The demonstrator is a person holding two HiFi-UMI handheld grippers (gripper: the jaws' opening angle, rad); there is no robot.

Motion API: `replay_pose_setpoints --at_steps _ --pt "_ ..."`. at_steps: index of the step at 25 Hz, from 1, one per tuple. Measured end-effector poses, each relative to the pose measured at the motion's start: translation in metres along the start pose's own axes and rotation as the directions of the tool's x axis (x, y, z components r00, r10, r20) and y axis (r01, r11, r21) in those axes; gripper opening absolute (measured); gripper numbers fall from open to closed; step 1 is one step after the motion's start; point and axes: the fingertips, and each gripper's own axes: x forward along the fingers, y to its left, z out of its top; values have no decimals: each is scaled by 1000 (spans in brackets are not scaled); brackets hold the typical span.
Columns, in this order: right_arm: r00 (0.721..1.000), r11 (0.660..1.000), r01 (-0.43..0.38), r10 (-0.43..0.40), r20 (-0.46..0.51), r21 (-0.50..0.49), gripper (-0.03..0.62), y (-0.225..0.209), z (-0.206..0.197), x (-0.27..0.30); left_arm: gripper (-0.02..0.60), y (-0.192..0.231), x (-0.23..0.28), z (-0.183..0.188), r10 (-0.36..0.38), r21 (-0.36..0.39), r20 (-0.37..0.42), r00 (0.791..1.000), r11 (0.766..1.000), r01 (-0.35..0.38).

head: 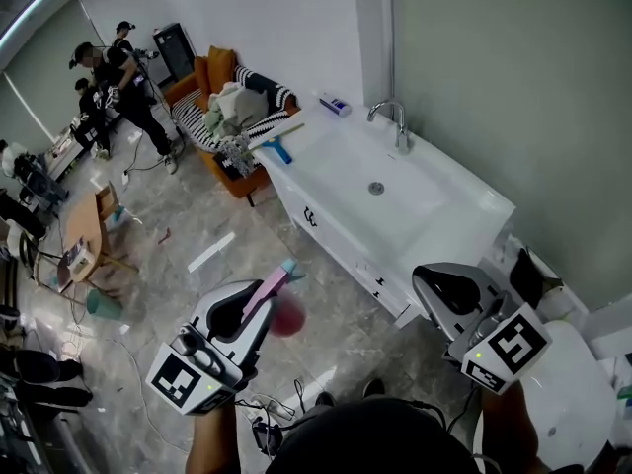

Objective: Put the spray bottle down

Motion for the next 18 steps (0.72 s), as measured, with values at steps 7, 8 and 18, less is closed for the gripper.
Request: replay_pose_setpoints --at_steps 7,8,18 --pt "1000 1000 -9 9 0 9 11 -11 -13 -8 66 -12 13 -8 3 2 -8 1000 1000 -3" --pt "1000 1000 -9 9 -2 10 11 -11 -15 -9 66 -13 13 -10 4 1 -10 1000 1000 -4" --pt "999 1000 15 -14 -30 11 11 0 -15 13 66 8 3 -17 -24 -23 -4 1000 999 24"
